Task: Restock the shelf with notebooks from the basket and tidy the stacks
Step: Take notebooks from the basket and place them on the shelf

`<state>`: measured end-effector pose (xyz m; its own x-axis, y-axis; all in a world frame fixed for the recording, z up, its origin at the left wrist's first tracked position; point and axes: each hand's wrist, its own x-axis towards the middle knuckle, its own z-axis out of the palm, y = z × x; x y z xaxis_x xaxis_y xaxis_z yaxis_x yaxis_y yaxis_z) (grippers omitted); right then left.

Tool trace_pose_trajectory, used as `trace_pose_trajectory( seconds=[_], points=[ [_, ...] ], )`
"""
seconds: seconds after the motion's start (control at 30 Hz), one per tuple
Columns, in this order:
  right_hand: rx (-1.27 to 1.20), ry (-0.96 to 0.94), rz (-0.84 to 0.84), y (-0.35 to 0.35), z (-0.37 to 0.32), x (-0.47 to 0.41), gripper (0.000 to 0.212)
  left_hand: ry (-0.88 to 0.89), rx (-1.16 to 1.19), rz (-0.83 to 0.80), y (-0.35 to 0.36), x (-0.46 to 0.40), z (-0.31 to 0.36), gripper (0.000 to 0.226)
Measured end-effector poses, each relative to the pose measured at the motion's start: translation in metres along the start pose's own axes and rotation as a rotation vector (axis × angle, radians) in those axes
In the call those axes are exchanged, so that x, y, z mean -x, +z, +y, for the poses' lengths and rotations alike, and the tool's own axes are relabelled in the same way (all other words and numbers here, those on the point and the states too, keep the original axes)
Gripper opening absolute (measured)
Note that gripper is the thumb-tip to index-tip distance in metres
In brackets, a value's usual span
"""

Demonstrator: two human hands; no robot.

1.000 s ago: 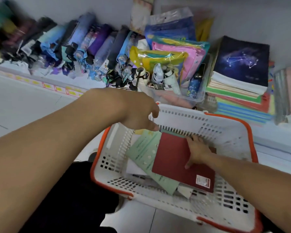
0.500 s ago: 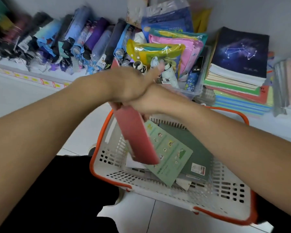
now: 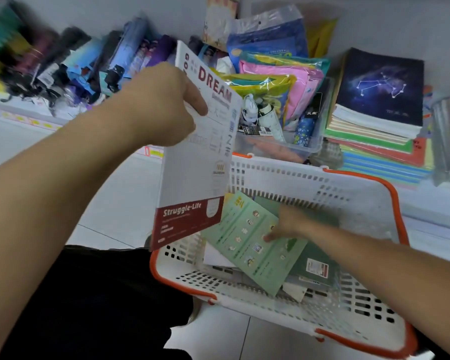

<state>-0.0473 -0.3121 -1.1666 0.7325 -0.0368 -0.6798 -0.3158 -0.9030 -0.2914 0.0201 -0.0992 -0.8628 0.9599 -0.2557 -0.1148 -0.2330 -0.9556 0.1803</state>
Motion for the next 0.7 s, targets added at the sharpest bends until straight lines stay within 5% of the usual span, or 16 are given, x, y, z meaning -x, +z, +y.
trace_pose_trajectory(
  seconds=[0.07,0.13,0.23,0.3,0.43,0.57,0.7],
  points=[
    [-0.028,0.113,0.101,0.032,0.023,-0.004,0.103,0.05,-0.044,-0.001,0.004,-0.001,-0.002,0.038],
    [-0.05,0.17,0.156,0.046,0.033,-0.008,0.102,0.099,-0.063,0.008,0.007,-0.001,0.001,0.039],
    [-0.153,0.194,0.121,0.04,0.032,-0.016,0.061,0.142,-0.099,0.005,0.011,-0.003,0.005,0.043],
    [-0.125,0.133,0.024,0.028,0.029,-0.02,0.035,0.155,-0.112,-0.006,0.012,-0.004,0.005,0.046],
    [-0.055,-0.127,-0.151,-0.012,0.005,-0.009,0.029,0.113,-0.126,-0.019,0.01,-0.007,0.0,0.045],
    [0.096,-0.364,-0.025,-0.092,-0.042,0.048,0.055,0.058,-0.205,0.01,-0.002,-0.007,-0.005,0.045],
    [-0.052,-0.429,0.098,-0.199,-0.058,0.128,0.025,0.043,-0.226,0.052,-0.016,-0.007,-0.013,0.043]
  ],
)
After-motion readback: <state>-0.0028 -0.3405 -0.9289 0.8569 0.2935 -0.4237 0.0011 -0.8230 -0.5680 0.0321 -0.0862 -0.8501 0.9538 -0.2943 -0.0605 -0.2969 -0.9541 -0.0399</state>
